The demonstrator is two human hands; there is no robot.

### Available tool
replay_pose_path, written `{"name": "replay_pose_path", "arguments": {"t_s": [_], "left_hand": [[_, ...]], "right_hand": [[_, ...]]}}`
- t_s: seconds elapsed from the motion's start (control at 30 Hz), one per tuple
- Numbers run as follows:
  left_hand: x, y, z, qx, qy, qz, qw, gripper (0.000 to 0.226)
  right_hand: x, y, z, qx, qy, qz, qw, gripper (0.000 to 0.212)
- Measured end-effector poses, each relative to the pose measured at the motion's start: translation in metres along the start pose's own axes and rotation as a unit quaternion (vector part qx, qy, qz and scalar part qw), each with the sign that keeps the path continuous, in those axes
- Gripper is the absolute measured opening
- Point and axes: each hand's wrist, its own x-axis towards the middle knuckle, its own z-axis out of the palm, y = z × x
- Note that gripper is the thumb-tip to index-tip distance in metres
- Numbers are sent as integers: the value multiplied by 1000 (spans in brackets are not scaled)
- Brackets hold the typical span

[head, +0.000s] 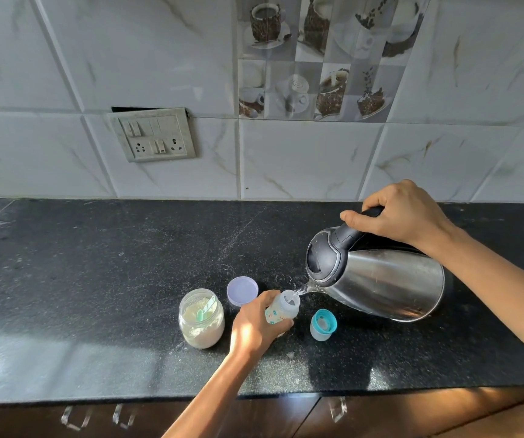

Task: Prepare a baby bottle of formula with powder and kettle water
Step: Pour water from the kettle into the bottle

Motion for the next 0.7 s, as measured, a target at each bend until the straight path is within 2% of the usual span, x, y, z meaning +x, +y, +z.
{"name": "replay_pose_path", "arguments": {"t_s": [0.7], "left_hand": [[-6, 2, 7, -40, 17, 7, 999, 55]], "right_hand": [[-5, -8, 9, -9, -14, -19, 1000, 56]]}}
